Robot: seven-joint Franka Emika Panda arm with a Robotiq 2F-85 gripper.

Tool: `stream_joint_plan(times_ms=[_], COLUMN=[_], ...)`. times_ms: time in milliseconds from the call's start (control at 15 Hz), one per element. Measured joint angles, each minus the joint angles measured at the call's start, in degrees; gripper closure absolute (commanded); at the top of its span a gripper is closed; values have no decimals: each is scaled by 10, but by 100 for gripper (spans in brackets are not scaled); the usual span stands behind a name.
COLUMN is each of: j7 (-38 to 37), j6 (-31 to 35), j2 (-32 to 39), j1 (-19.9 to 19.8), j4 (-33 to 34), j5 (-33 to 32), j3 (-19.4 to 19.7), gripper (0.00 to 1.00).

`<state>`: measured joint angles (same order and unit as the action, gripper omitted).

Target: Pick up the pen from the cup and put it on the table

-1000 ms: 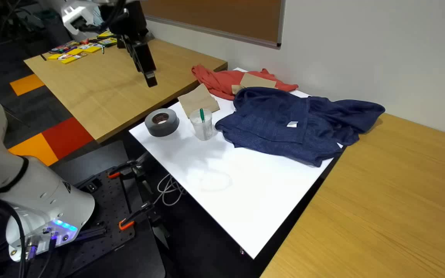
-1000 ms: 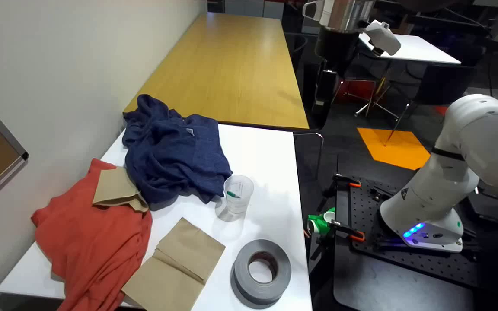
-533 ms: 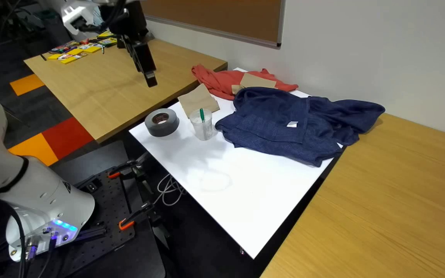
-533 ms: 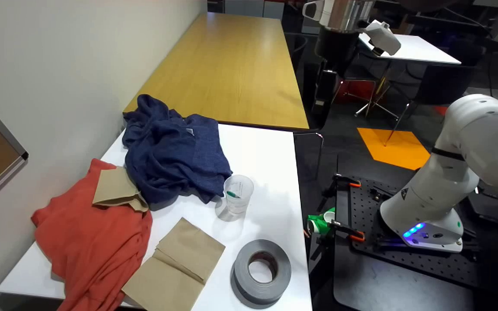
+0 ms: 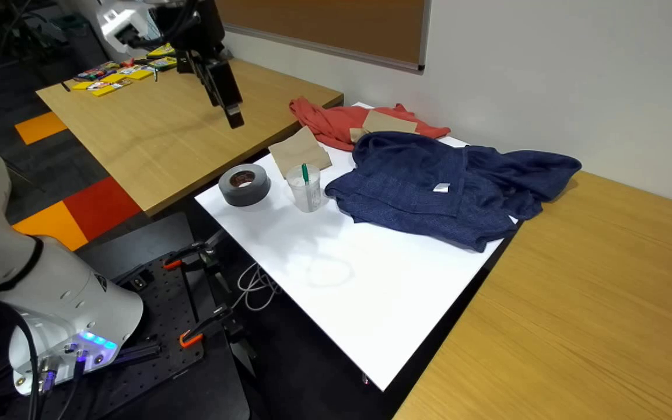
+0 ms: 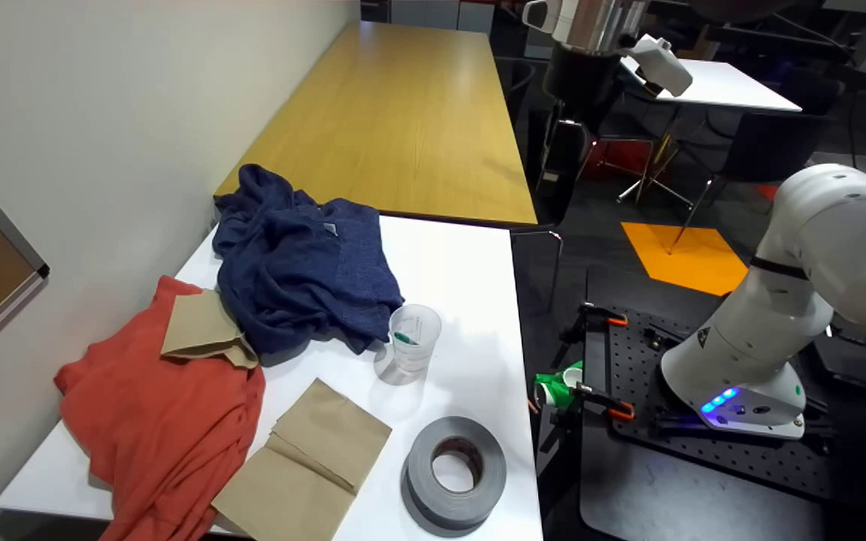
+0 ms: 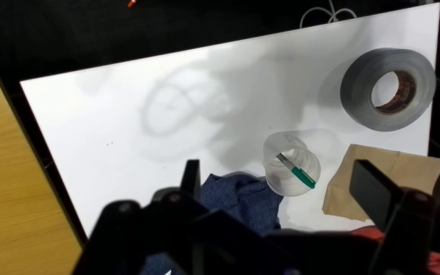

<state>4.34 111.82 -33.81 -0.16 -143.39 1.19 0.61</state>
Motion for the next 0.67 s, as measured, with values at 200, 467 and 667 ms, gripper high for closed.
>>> stream_joint_plan(times_ms=[200, 467, 667], j7=[68, 185, 281], j6=[57, 132, 164], j2=[19, 63, 101], j1=[12, 48, 78], j4=[-1, -3, -4], j5=[0, 15, 38], j3=[9, 34, 51], gripper=[0, 0, 0])
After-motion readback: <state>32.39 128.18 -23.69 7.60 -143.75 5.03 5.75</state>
